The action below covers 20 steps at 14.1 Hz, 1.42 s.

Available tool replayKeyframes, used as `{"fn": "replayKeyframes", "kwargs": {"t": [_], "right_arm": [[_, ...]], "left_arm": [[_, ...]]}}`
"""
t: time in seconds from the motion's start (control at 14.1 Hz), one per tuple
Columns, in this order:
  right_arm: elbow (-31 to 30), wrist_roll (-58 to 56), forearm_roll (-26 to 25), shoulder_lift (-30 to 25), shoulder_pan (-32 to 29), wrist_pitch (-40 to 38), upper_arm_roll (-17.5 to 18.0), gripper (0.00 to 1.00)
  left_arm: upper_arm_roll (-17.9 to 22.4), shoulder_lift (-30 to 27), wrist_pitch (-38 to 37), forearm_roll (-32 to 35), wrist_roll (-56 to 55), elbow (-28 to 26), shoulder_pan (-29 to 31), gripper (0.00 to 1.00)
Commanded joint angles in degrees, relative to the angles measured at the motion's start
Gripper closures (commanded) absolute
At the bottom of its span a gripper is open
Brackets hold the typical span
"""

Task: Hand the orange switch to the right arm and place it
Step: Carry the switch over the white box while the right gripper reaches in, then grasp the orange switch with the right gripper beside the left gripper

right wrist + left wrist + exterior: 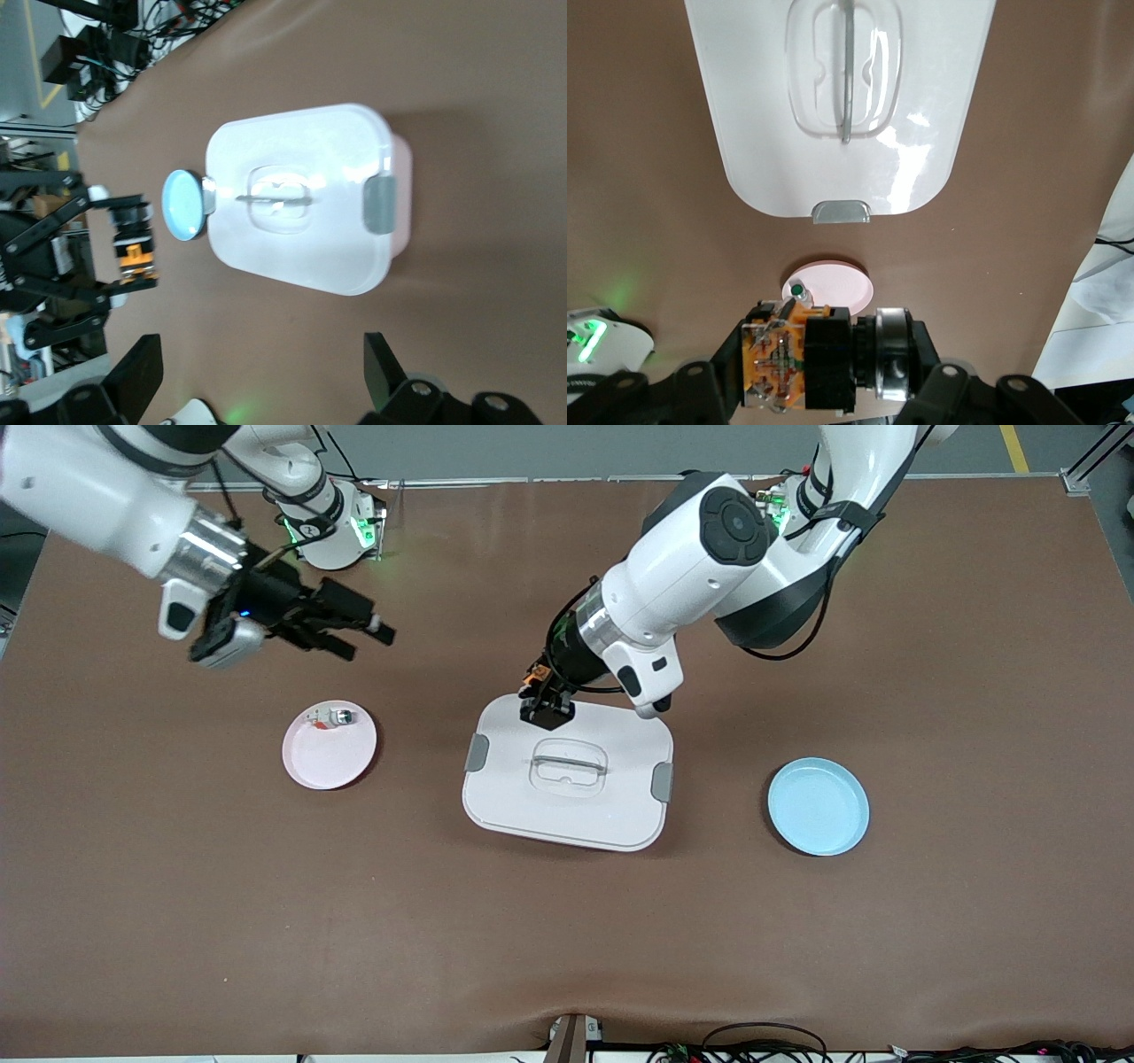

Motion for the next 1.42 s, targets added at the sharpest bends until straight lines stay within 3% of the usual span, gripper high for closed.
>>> {"fn": "replayKeyframes", "kwargs": {"t": [0.0, 0.21, 0.64, 0.92, 1.28, 1.35], "right_arm": [[-3.97, 0.49, 5.45, -3.17, 5.33, 5.73, -0.37, 0.00], [-3.79, 0.49, 7.58, 0.68, 13.25, 16.55, -0.28, 0.00], [-1.43, 0.67, 7.67, 7.45, 16.34, 24.38, -0.19, 0.00], [1.57, 0.58, 7.67, 11.94, 16.95, 26.93, -0.19, 0.00], [1.48, 0.76, 7.75, 12.13, 17.13, 27.12, -0.19, 0.00], [1.48, 0.76, 7.75, 12.13, 17.22, 26.77, -0.19, 0.05]], "left_arm": [[0.41, 1.61, 0.98, -0.68, -2.34, 1.86, -2.78, 1.00], [0.41, 2.23, 0.89, -0.50, -4.88, 1.69, -3.57, 1.00], [0.41, 2.05, -1.48, -0.06, -5.25, 1.51, -4.19, 1.00], [0.50, 2.23, -1.57, 0.11, -5.25, 1.51, -4.89, 1.00], [0.50, 2.31, -1.66, 0.11, -5.25, 1.51, -4.98, 1.00], [0.50, 2.40, -1.66, 0.11, -5.25, 1.43, -4.98, 1.00]]}}
